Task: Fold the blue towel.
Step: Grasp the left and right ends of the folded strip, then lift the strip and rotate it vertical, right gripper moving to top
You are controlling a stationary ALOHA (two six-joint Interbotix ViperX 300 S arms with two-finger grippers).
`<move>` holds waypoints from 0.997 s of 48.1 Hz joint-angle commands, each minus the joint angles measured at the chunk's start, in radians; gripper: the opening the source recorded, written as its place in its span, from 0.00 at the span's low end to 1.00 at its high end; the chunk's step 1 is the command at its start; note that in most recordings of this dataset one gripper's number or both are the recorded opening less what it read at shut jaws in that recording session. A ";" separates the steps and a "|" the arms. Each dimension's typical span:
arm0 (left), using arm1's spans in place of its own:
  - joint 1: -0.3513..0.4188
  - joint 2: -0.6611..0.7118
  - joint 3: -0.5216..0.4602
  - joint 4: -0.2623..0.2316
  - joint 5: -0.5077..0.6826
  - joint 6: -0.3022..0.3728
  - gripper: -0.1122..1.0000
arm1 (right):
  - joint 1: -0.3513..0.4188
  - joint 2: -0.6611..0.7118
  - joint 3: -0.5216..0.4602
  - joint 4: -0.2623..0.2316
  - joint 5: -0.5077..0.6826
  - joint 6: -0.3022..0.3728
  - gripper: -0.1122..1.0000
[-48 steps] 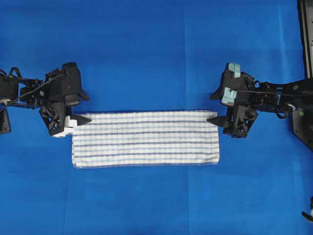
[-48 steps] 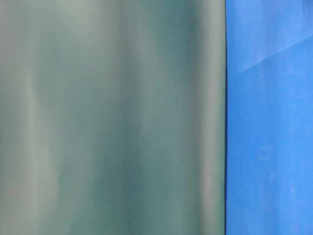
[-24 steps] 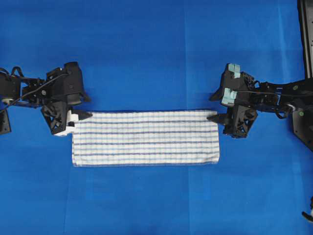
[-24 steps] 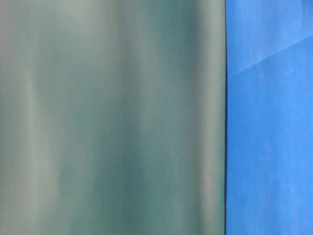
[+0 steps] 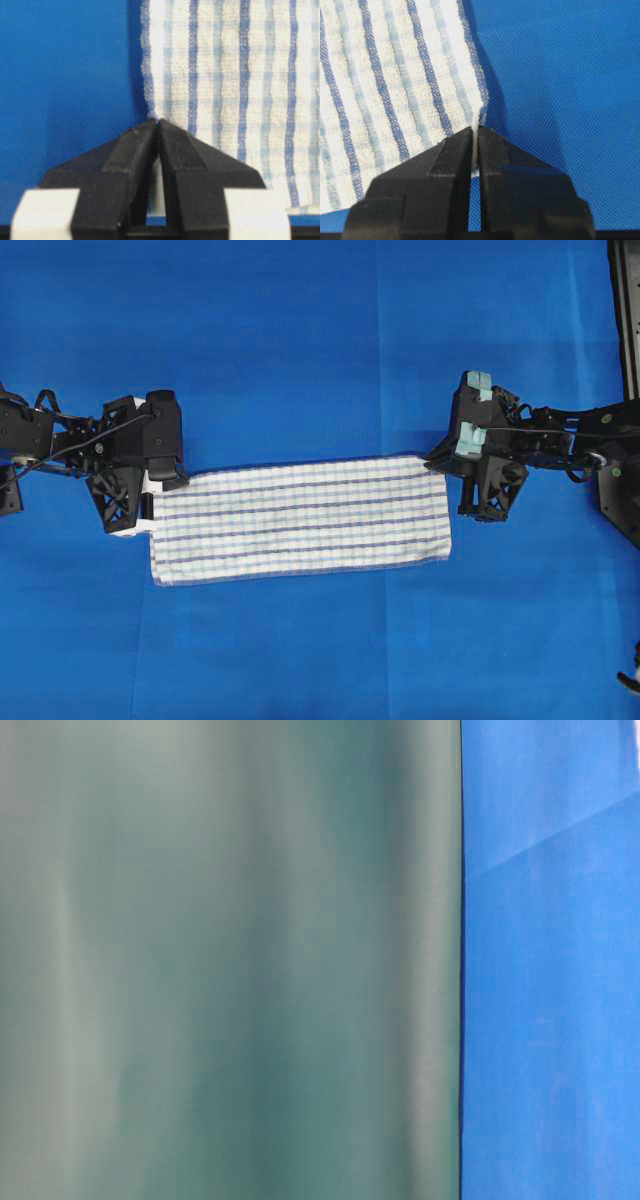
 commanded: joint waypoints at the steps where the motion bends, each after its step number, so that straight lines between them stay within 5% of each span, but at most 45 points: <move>1: -0.018 -0.008 0.000 0.000 0.011 0.000 0.12 | -0.005 -0.021 -0.003 -0.002 -0.006 0.000 0.06; 26: 0.021 -0.210 -0.054 0.000 0.164 0.005 0.12 | -0.014 -0.187 -0.003 -0.002 0.002 0.000 0.06; 48: 0.018 -0.348 -0.054 -0.002 0.178 -0.003 0.12 | -0.018 -0.356 -0.003 -0.008 0.083 -0.005 0.06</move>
